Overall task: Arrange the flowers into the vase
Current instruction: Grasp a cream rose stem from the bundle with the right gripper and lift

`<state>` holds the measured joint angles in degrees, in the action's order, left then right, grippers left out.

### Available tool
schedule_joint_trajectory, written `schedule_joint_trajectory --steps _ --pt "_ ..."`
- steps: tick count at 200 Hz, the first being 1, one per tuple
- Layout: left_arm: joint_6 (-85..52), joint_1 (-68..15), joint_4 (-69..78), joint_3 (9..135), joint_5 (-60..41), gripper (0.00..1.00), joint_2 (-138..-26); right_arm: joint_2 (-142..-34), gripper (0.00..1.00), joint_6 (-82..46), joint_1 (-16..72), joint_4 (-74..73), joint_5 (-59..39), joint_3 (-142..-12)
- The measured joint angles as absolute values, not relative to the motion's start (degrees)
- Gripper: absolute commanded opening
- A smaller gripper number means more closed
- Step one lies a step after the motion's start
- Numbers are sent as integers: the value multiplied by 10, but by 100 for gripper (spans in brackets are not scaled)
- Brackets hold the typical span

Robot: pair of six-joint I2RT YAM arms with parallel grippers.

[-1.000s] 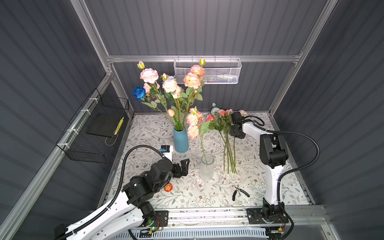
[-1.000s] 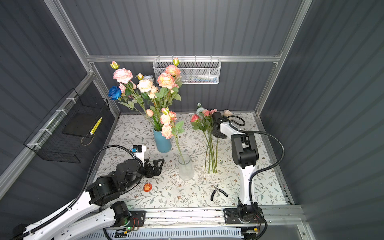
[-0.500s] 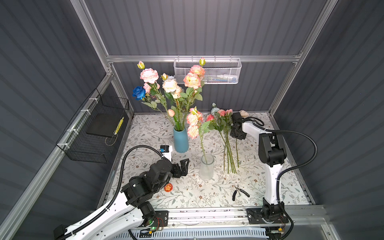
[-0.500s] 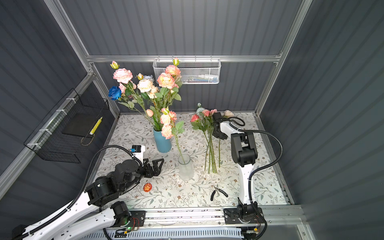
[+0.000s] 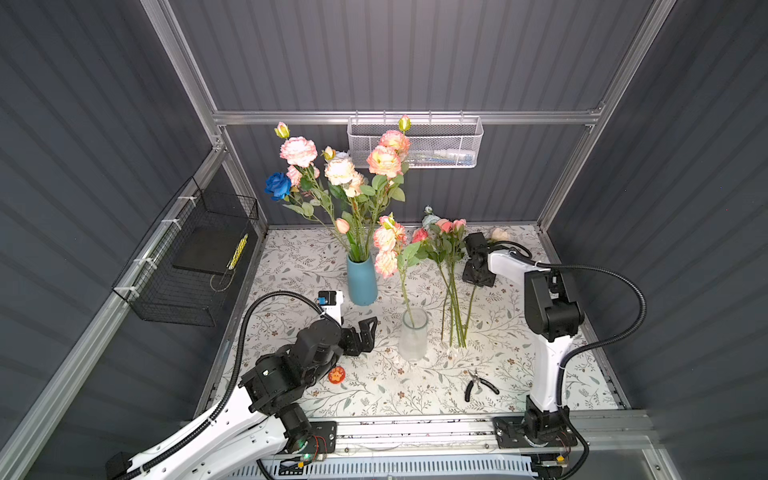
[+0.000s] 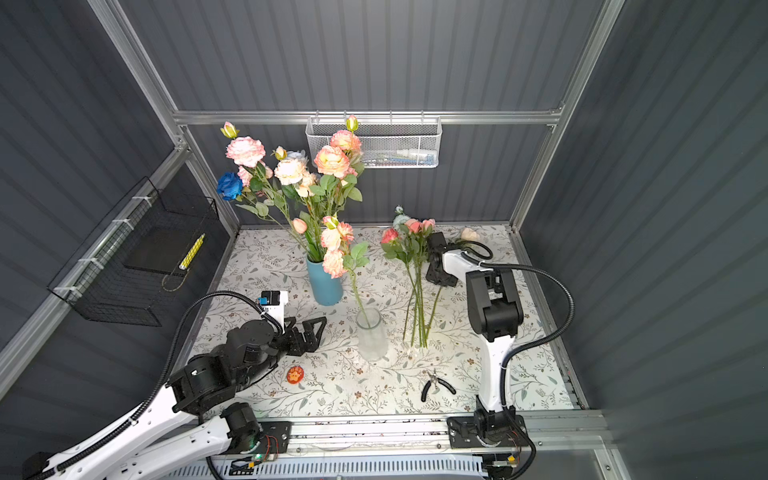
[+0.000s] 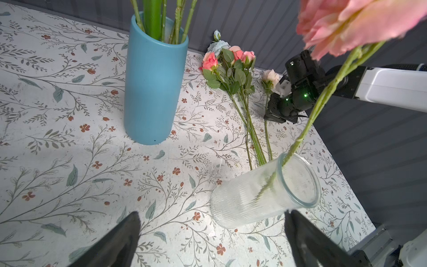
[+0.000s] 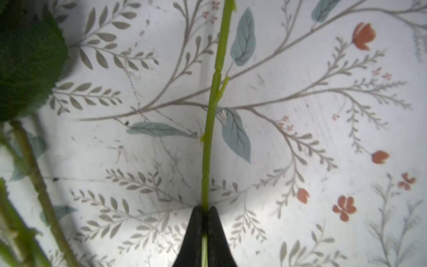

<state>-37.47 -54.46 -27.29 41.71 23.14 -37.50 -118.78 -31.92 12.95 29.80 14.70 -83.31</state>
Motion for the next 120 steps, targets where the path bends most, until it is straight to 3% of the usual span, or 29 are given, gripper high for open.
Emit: schedule_joint_trajectory --steps 87,120 --pt "-375 -545 -274 417 231 100 -372 -822 0 -336 167 163 153 -537" --pt "-375 -545 -274 417 232 100 -372 -662 0 -322 255 144 185 -500"
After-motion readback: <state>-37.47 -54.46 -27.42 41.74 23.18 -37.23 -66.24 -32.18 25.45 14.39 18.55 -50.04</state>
